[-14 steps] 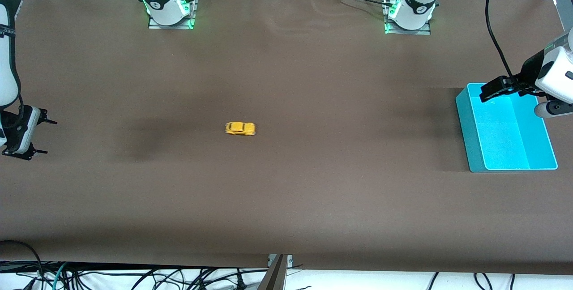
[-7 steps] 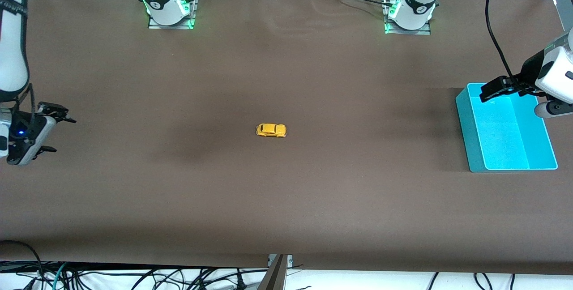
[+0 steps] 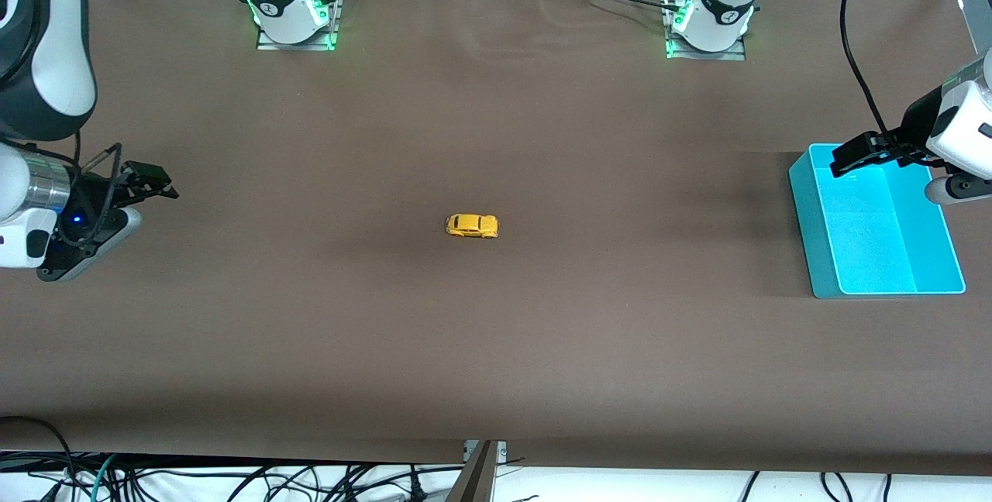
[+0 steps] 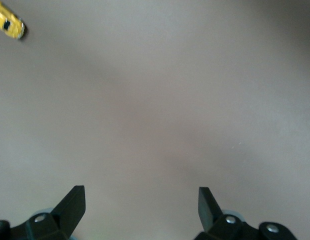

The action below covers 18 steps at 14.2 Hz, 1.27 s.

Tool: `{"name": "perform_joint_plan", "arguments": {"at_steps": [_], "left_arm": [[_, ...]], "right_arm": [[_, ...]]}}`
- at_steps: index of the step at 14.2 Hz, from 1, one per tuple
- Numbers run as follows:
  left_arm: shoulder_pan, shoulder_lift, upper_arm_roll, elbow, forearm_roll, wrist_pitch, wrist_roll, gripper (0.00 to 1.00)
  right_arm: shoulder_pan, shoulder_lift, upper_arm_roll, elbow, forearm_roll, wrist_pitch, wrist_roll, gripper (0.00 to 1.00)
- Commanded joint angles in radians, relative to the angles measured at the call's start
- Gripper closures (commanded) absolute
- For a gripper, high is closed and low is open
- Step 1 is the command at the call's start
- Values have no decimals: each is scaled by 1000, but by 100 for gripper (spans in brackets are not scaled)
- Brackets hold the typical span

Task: Wind and store yellow beetle car
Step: 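Open the right gripper to release the car and draw back, then move the left gripper from the cyan bin over the car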

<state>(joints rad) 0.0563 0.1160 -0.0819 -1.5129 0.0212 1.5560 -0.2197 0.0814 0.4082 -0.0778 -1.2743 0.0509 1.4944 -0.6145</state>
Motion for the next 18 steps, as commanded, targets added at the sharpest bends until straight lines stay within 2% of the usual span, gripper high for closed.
{"name": "perform_joint_plan", "arguments": {"at_steps": [1,3,4,7,9,12,15,18], "left_arm": [[-1,-1,-6,-3,-17,10,10,0],[5,8,-10,-1,-24,9,34,0],[23,7,-4,2,-79,3,75,0],[40,13,-10,3,-118,-4,264,0],[24,4,-68,26,-118,-13,276,0],[13,14,-168,46,-110,-13,283,0],[-64,68,-240,49,-112,7,272,0],[-234,123,-231,46,-107,131,270,0]], "right_arm": [[23,-51,-2,13,-28,-40,224,0],[21,-86,29,-8,-31,-52,397,0],[21,-109,35,-34,-31,-51,479,0],[15,-158,76,-104,-42,-45,593,0],[9,-189,79,-155,-48,-29,591,0],[-17,-235,79,-165,-68,-14,591,0],[-57,-267,76,-166,-63,12,581,0],[-60,-281,76,-169,-68,18,582,0]]}}
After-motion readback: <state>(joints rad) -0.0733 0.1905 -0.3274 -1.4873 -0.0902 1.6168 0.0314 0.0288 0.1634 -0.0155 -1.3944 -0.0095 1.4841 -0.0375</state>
